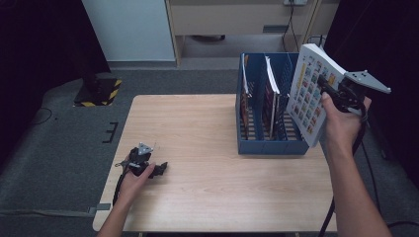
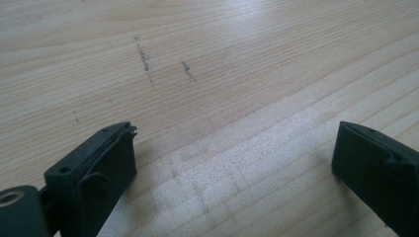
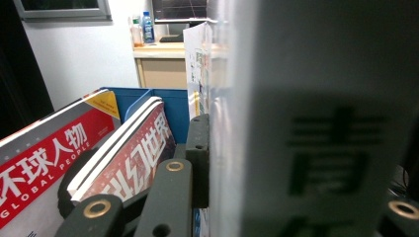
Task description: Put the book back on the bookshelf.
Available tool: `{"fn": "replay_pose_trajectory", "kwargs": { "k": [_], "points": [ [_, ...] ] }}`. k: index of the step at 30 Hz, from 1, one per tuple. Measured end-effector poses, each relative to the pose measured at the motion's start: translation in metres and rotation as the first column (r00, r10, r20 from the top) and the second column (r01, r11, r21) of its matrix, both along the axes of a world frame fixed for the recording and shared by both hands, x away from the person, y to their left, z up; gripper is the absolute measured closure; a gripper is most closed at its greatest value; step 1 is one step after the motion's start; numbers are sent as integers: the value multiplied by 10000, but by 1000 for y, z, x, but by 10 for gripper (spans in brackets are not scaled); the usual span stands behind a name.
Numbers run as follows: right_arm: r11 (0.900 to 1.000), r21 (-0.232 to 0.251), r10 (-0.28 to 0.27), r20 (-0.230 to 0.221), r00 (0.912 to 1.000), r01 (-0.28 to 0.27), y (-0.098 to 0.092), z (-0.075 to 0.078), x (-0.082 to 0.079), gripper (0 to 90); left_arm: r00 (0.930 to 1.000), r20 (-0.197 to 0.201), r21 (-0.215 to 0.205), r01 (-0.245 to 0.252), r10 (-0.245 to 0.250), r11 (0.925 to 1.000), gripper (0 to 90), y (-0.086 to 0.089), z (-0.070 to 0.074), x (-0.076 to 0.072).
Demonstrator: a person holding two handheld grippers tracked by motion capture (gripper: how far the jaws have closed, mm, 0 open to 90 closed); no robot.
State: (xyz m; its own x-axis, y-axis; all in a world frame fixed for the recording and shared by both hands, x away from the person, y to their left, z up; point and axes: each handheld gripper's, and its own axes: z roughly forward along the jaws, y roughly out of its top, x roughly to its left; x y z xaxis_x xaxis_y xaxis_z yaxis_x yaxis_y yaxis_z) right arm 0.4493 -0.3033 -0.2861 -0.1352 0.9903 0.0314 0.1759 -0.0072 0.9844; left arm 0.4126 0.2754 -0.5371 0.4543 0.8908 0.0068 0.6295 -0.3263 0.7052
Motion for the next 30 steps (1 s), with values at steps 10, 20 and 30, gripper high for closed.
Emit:
{"fn": "replay_pose_trajectory", "kwargs": {
  "k": [10,20,30],
  "points": [
    [9999,-3,-152,-7,9999,152,-4,-1,8,738,10000,-3,3,0,0,10000,21,0,0,0],
    [9998,110,-177,8,9998,177,-2,-4,23,739,10000,-4,7,-23,23,10000,20,0,0,0],
    [9997,164,-204,90,9998,202,6,-11,39,739,10000,-6,14,-36,36,10000,20,0,0,-1]
  ]
}}
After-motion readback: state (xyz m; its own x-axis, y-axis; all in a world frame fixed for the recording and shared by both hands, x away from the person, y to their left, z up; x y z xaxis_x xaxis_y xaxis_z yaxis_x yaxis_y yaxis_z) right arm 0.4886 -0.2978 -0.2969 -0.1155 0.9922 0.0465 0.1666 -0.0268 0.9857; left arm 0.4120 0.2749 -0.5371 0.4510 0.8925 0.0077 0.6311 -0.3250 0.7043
